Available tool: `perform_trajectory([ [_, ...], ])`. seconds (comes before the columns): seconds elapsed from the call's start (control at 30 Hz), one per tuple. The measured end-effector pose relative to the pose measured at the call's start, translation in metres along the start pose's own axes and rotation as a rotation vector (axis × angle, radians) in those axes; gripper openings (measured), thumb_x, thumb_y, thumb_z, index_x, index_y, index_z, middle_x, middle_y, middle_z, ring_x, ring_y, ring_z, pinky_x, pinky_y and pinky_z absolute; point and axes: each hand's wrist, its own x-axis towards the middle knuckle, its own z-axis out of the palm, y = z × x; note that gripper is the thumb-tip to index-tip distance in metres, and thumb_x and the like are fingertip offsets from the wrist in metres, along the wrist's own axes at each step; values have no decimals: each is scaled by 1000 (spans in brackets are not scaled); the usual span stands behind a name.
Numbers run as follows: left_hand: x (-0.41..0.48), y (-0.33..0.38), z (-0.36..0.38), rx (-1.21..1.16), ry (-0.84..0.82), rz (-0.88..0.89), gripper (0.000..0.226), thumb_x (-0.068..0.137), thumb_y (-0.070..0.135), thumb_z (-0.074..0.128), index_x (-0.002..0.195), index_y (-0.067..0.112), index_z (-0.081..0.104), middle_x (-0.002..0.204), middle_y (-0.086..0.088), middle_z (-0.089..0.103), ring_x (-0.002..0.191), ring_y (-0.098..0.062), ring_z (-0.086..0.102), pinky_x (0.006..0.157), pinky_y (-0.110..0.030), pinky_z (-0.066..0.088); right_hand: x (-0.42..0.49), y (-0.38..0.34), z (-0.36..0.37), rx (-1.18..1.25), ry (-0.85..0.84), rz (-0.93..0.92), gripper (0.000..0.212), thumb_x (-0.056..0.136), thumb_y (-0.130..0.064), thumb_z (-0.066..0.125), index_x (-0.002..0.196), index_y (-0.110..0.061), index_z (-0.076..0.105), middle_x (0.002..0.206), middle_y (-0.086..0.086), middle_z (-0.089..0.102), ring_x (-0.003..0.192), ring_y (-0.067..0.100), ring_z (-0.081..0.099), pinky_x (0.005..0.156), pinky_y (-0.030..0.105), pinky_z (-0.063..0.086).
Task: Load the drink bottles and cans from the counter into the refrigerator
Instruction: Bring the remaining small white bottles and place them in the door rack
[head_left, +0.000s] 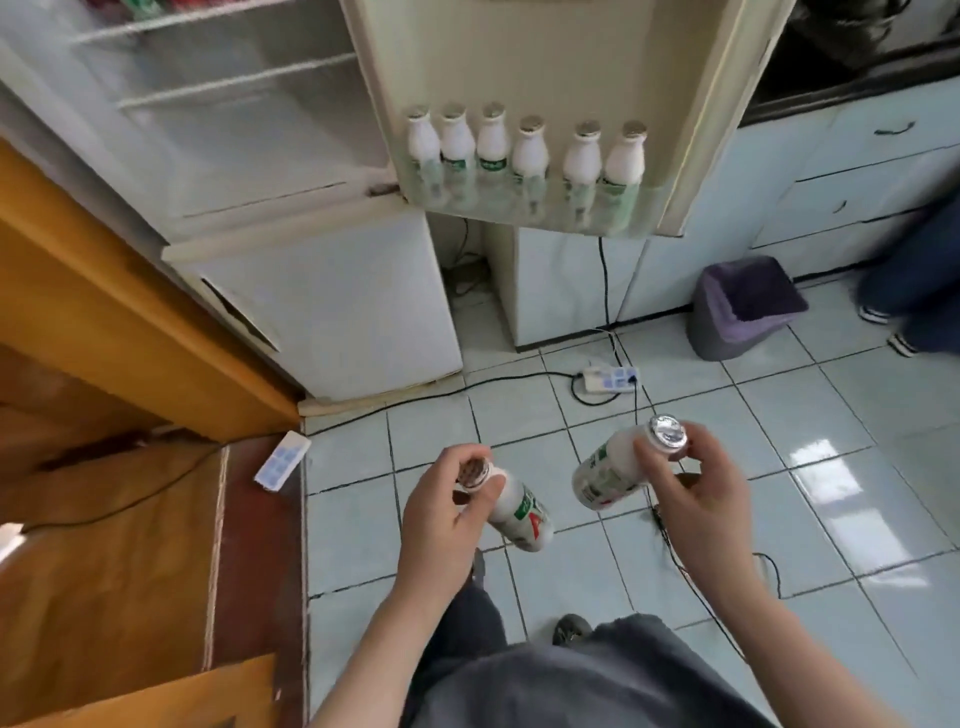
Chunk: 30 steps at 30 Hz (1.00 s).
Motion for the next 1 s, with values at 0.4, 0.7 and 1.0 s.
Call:
perform_trajectory([
  [0.4, 226, -18, -84, 10, -35, 58, 30, 85, 21, 67, 94, 47, 57, 97, 23, 63, 95, 1, 59, 79, -19, 47, 154, -60, 133, -79, 78, -51, 15, 83, -30, 66, 87, -43, 58, 85, -14, 59, 71, 10, 51, 61, 24, 39],
  [0.7, 398, 76, -155, -24, -102, 452, 22, 81, 46, 57, 103, 45, 56, 104, 21, 64, 100, -9, 62, 85, -27, 49, 278, -180, 185, -27, 369, -328, 9, 81, -43, 57, 89, -41, 54, 85, -15, 59, 75, 14, 54, 65, 24, 44],
  [1.0, 486, 131, -133, 180, 155, 862, 24, 88, 24, 59, 110, 15, 59, 103, 4, 64, 95, -10, 56, 86, -15, 39, 347, -216, 177, -232, 593, -584, 26, 84, -35, 56, 95, -12, 58, 88, -12, 52, 81, 10, 47, 74, 25, 37],
])
